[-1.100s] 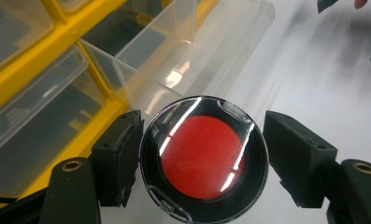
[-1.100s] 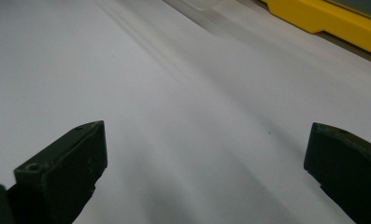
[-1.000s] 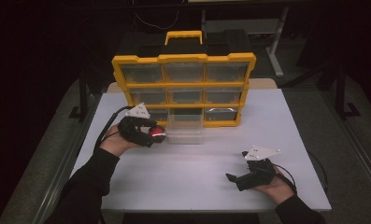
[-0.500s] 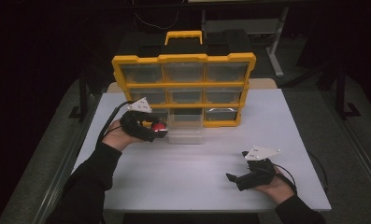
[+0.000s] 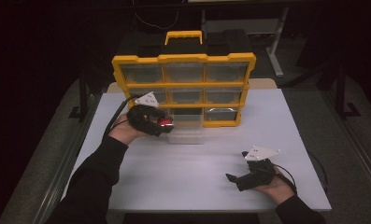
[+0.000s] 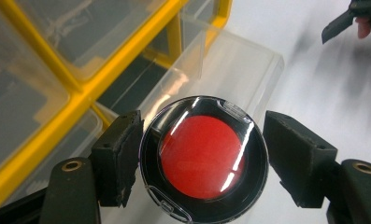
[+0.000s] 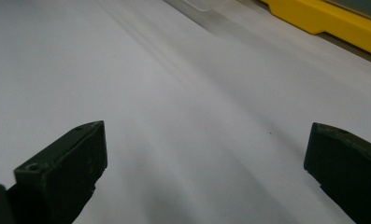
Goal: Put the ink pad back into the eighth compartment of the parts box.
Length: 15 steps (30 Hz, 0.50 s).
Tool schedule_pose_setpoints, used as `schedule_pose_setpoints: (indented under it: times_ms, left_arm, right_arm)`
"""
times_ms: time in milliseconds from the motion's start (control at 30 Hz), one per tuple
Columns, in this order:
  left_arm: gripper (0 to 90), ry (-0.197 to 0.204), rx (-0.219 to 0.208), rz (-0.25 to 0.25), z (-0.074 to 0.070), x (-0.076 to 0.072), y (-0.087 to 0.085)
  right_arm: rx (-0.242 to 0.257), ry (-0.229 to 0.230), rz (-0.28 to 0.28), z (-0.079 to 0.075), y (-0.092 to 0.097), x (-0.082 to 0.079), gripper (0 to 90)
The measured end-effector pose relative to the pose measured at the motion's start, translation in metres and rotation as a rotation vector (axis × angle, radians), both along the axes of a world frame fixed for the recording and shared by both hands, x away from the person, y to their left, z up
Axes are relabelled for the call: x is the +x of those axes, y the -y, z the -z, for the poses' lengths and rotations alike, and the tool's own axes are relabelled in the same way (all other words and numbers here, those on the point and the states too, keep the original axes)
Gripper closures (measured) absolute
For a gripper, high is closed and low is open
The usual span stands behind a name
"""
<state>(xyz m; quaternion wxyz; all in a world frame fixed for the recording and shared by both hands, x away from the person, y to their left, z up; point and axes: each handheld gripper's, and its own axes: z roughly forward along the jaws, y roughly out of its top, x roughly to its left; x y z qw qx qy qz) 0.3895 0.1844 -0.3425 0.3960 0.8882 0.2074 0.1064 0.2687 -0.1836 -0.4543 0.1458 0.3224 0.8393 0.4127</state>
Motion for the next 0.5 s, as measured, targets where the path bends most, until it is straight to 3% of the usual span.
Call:
schedule_pose_setpoints:
  times_ms: [500]
  left_arm:
    - [29.6,0.004,0.005,0.040,-0.005,0.012,0.026]
  right_arm:
    - [0.001,0.000,0.001,0.000,0.000,0.000,0.0]
